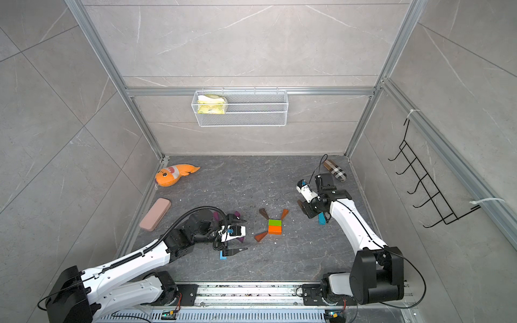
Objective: Assemble a small pinwheel with building blocks
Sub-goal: Assemble the building block at the center of the board.
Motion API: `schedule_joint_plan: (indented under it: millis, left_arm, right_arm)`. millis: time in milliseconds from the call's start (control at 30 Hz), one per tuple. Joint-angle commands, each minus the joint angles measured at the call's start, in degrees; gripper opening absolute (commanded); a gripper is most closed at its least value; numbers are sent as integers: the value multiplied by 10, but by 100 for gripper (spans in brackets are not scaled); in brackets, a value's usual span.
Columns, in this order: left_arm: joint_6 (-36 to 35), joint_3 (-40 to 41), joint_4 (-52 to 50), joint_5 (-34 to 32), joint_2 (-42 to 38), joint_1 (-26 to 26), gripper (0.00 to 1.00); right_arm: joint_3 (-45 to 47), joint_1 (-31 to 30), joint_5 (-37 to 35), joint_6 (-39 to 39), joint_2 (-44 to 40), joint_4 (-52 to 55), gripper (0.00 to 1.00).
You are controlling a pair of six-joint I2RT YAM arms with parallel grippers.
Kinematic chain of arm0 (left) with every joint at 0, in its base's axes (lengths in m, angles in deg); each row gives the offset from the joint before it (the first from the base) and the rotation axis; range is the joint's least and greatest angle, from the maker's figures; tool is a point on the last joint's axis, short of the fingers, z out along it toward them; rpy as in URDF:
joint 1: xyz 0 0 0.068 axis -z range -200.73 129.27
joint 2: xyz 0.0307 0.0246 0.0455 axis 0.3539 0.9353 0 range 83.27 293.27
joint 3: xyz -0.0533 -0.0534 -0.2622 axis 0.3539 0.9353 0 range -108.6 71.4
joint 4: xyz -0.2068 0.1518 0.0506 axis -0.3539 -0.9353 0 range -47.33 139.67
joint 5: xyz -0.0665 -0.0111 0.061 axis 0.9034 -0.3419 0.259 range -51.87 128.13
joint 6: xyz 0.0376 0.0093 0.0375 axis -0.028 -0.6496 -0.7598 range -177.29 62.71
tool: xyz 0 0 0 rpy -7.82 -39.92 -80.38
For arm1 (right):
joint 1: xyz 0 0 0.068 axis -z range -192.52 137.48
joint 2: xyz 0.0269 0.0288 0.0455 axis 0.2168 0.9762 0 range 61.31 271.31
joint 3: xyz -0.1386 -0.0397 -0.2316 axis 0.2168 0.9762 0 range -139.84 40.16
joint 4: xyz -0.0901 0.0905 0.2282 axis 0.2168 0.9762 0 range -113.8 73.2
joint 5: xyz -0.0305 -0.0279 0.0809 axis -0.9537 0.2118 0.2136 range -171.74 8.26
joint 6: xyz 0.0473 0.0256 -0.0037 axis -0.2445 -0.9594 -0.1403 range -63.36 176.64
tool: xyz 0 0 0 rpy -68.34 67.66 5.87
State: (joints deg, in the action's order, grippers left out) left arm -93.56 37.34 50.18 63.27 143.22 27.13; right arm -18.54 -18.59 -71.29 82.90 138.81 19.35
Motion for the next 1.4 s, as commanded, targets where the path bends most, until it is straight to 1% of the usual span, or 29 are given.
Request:
schedule_joint_plan:
  millis: [0,100,233,400,533,833,1067,1367]
  left_arm:
    - [-18,-17,17,-24,9,-3,100]
    - [-6,-15,29,-26,3,-4,100]
    - [14,-19,36,-25,0,-8,100]
    - [33,-23,35,-17,1,-10,100]
    - [36,-25,34,-13,2,-10,100]
    - [29,-29,27,-8,7,-10,100]
    - [28,-35,18,2,12,-10,100]
    - [26,-38,11,8,17,-10,100]
  right_arm:
    - [10,-27,-33,22,0,53,15]
    - [18,-56,-73,25,-5,85,15]
    - [43,-79,-86,33,-26,84,13]
    - [65,-109,-105,51,-26,83,13]
    - [77,-122,-90,62,-26,85,13]
    - [92,-158,-65,57,-19,94,13]
    - [96,-176,-67,44,15,80,14]
    - [103,-190,-72,22,38,46,14]
